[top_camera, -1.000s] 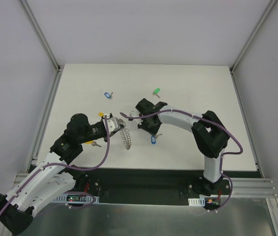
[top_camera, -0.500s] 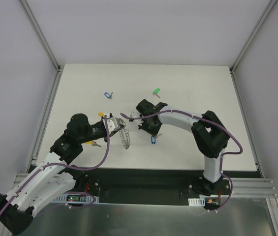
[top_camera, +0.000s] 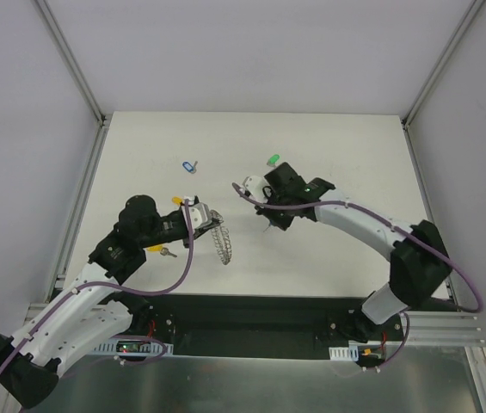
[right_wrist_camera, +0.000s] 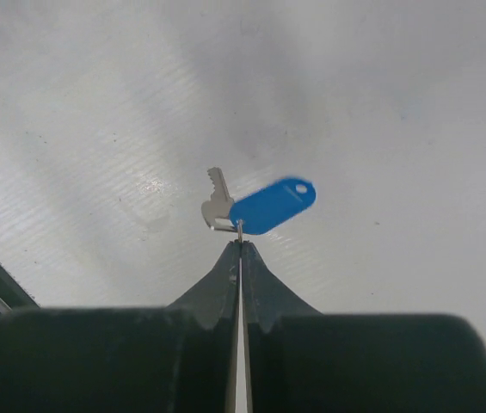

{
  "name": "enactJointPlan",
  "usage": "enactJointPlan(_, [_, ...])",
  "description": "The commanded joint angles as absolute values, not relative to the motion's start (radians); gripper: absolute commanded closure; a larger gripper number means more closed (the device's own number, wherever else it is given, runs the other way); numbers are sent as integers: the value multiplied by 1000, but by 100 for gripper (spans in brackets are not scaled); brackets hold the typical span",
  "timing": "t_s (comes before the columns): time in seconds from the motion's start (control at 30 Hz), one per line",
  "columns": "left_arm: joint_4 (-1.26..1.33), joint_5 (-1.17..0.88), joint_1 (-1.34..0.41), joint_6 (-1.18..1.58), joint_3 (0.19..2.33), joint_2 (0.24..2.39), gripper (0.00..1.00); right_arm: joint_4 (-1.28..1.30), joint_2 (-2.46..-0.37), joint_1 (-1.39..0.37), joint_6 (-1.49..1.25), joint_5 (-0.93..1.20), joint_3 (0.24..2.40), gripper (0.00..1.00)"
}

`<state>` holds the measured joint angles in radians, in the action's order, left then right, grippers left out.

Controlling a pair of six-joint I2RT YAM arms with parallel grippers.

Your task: Put the keys on the keyring

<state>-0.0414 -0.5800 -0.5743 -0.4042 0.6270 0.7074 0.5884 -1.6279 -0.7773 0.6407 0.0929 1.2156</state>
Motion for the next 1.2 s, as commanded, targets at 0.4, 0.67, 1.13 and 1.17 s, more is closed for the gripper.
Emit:
enactJointPlan(0.4, [-75,-768,-617,-390,975,913,100,377,-1096,-703,638,367,1134,99])
enactJointPlan(0.67, [-95,-859,-635,-385,1060,1005,100,443,-1016,-704,604,482,1212,99])
enactJointPlan(1.13, [-98,-983,-643,-385,1126,1086,100,515,-1077,-738,687,552,1304,99])
enactJointPlan(1.17, [-100,-994,-643,-387,1129,1091,100,537,-1084,-748,708,548,1311,99])
